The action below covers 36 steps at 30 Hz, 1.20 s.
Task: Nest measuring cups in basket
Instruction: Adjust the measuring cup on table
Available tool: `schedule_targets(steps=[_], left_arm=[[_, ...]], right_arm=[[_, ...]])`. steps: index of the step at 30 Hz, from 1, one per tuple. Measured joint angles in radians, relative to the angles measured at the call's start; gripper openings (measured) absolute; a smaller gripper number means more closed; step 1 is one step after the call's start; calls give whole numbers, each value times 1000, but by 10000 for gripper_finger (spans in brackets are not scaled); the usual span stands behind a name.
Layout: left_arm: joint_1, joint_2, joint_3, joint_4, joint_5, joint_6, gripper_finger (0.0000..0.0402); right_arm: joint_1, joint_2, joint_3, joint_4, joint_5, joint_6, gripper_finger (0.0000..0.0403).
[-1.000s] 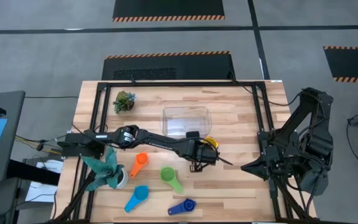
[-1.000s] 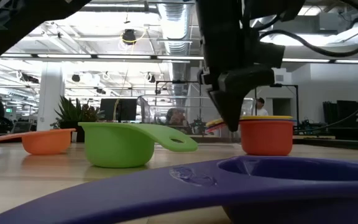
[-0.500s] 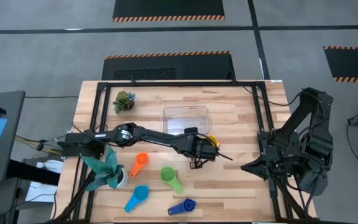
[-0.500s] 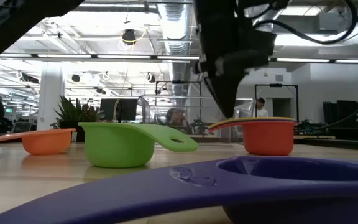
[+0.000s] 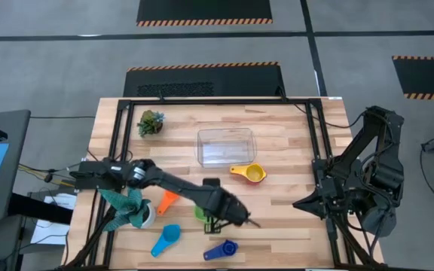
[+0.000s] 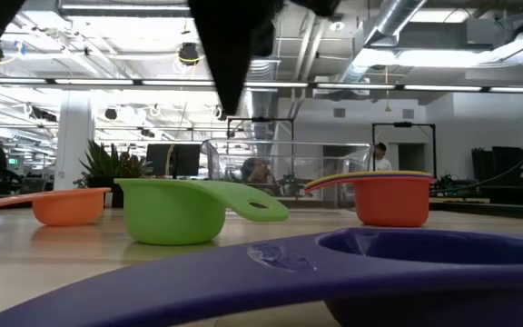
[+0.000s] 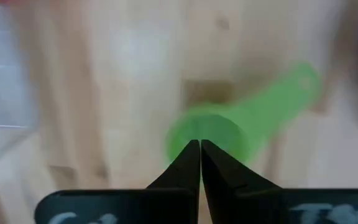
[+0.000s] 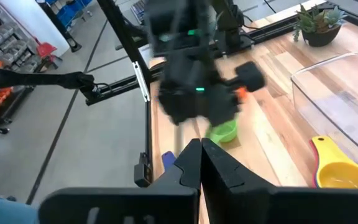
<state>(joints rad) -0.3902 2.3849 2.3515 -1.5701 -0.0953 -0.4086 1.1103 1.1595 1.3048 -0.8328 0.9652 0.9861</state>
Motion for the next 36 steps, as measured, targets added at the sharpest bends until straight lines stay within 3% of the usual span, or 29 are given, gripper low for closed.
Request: schedule_targets(steps=[4,11,14,18,22,26,29,36], left_arm=[[-58,-18,-1,-1,29,-39,19],[-145,-113,-28,2,-114,-21,36],[-149,-175,-147,2,-154,-63,37],[-130,-322,-430,0,-232,-184,37],[-68,-465,-747,64,-141,-233,28],[0,-558,-1004,312,-24,-178,4],[38,-578,-1076,374,-6,-180,1],[94,-566,-1087,432,48,-59,0]], right_arm=[[0,0,0,-5,-22,0,27],[1,20,0,-26,-80,0,27],[1,33,0,-28,-80,0,27],[1,53,0,-26,-80,8,27],[1,59,0,-23,-80,31,27],[0,58,-1,-14,-78,41,27],[-1,58,-1,10,-77,42,27],[-1,58,-1,43,-78,44,27]])
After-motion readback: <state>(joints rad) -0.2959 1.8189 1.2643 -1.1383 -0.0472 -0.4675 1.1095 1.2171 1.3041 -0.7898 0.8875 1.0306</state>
